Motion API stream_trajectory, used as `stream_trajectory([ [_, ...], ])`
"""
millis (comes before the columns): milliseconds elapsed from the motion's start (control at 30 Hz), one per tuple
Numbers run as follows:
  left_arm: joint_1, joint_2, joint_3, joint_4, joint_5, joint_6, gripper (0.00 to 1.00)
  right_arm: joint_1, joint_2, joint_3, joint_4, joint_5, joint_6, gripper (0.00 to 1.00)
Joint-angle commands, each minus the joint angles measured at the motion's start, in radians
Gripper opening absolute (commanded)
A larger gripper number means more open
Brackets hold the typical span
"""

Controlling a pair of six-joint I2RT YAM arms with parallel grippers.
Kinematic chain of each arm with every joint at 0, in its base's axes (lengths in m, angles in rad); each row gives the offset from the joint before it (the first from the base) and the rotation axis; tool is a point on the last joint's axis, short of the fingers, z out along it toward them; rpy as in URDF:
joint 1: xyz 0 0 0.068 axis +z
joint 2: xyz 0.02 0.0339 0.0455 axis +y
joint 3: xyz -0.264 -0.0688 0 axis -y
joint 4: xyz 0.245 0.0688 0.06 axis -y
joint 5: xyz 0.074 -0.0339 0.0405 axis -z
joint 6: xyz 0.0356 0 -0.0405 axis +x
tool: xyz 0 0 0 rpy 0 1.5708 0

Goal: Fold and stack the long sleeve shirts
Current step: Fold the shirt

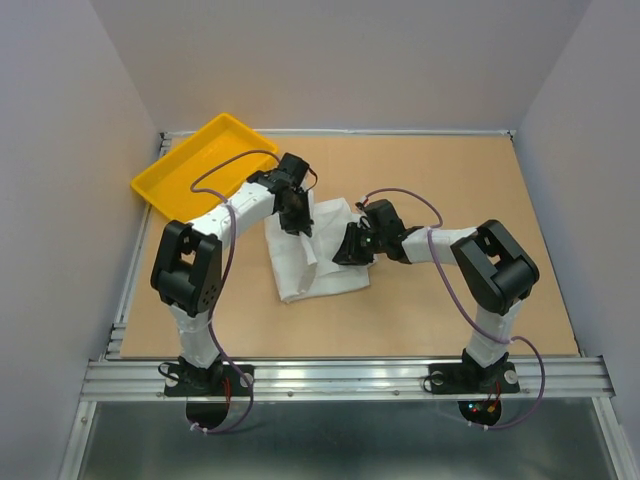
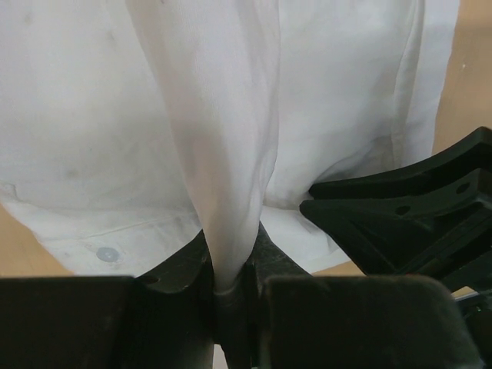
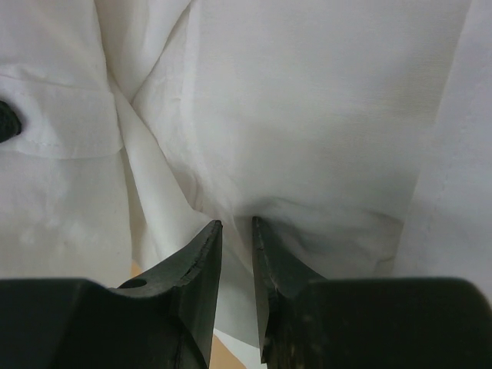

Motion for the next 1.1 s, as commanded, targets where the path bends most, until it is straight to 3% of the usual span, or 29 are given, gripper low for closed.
stream_trajectory([
  [0, -0.004, 0.021, 0.085, 0.014, 0.024, -0.022, 0.00, 0.012, -0.002, -0.036, -0.028, 0.031, -0.024, 0.28],
  [500, -0.077, 0.120, 0.135, -0.014, 0.037, 0.037, 0.00, 0.024, 0.010, -0.028, -0.029, 0.053, -0.027, 0.29],
  [1000, -0.079, 0.157, 0.162, 0.028, -0.065, -0.071, 0.00, 0.038, -0.008, -0.037, -0.028, 0.065, -0.026, 0.32],
  [1067, -0.074, 0.162, 0.164, 0.034, -0.066, -0.071, 0.06, 0.040, -0.017, -0.045, -0.029, 0.068, -0.024, 0.35],
])
